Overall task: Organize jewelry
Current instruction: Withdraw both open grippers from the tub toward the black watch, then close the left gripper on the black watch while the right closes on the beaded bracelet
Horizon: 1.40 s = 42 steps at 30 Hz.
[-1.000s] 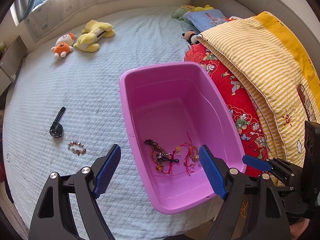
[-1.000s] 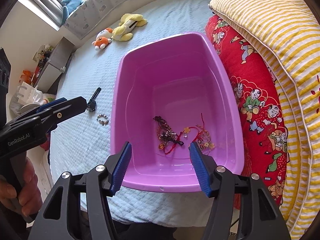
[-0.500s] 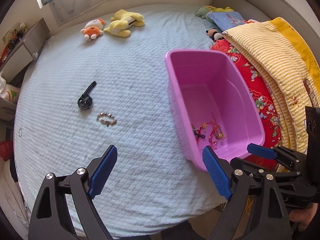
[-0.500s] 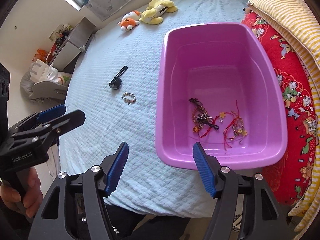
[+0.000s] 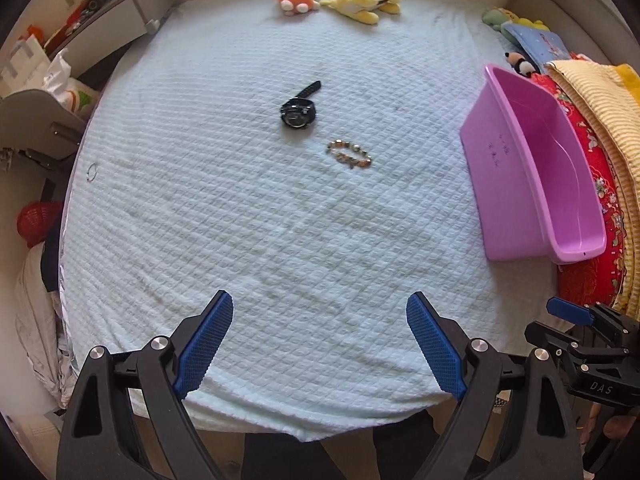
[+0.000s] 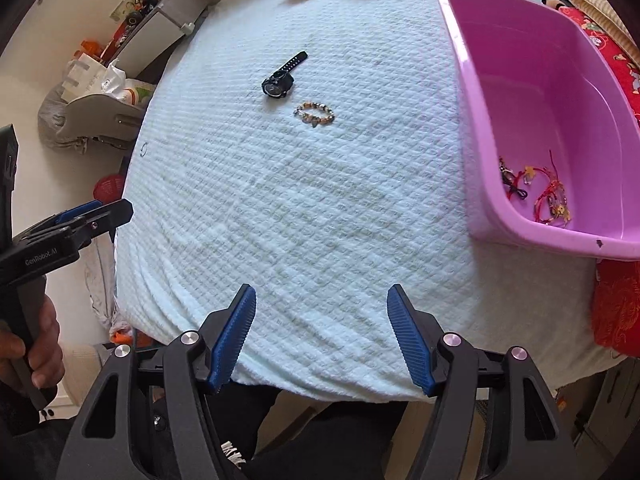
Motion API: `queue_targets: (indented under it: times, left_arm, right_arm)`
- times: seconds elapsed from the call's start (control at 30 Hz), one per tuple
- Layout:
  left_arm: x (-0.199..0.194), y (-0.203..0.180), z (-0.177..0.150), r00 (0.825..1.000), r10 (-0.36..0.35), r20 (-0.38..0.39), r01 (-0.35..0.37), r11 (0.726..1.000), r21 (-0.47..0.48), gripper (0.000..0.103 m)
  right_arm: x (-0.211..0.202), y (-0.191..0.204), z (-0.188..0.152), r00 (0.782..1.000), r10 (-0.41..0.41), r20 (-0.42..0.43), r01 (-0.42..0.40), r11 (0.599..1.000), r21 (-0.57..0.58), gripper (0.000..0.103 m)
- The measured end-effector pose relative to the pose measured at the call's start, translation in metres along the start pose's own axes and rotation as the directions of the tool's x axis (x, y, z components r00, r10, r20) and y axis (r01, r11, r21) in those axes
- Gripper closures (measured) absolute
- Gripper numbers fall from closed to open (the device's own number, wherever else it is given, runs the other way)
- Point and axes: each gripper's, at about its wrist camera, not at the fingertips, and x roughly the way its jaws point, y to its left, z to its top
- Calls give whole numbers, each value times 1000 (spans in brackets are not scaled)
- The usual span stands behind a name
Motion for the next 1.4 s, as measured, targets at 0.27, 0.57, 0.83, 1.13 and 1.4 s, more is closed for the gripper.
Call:
queue_targets:
  times: [0.27, 0.57, 0.83, 1.13, 1.4]
  left_arm:
    - [11, 102, 1, 995, -12, 95, 1, 993, 117, 16]
    - [31, 152, 29, 982, -61, 181, 18, 972, 233, 14]
    - [75, 137, 74, 962, -92, 258, 20, 963, 270, 14]
    - [156, 108, 123, 938, -182, 295, 34, 895, 445, 14]
    - [241, 91, 153, 894, -301, 331, 69, 824, 562, 14]
  right_arm:
    - [19, 84, -6, 982, -117, 151, 91, 981, 169, 38]
    - [32, 135, -5, 931, -253, 264, 168, 937, 306, 38]
    - [78, 127, 17, 911, -279, 304, 191, 938, 288, 38]
    - [165, 87, 79, 877, -315, 363, 191, 922, 337, 38]
    - [242, 51, 118, 821, -389, 418, 188, 876, 445, 38]
